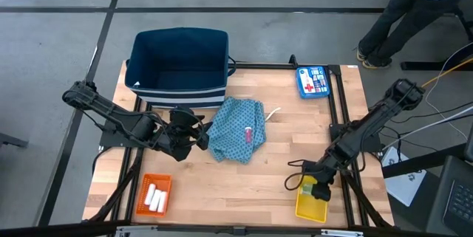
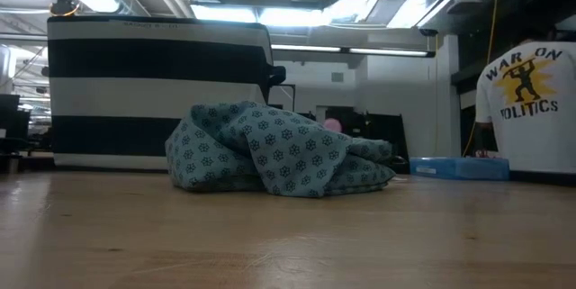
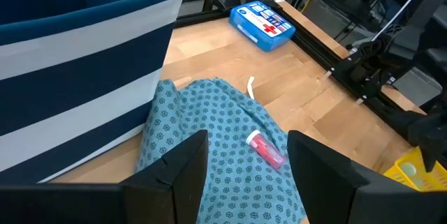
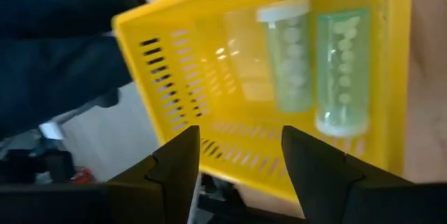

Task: Pick & Place Medicine items
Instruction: Put the pink pill bottle into the yellow bin

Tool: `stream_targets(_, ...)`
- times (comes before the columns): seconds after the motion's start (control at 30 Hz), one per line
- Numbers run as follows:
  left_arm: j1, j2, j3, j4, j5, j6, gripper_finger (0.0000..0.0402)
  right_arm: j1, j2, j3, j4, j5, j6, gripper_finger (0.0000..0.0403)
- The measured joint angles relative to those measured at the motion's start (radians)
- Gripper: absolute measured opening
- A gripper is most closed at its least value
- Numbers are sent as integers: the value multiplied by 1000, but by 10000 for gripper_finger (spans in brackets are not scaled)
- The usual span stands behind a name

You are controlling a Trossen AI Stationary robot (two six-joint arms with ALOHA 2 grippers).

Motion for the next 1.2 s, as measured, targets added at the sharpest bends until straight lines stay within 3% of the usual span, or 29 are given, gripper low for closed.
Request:
stream_targets(0.23,0,0,0,0,1,0,194,0,-143,0,-2,43,70,201)
stream_targets(0.43,0,0,0,10,2,1,194,-30,-269,0,-1,176,129,201)
stream_targets(0.67,0,0,0,10,8,4,194,-151,-364,0,36,366,85,201)
stream_targets(0.9,0,0,0,16,16,4,194,-336,-374,0,152,523,51,201)
stream_targets(1.2,0,0,0,31,17,21,194,-543,-263,1,381,495,125,201)
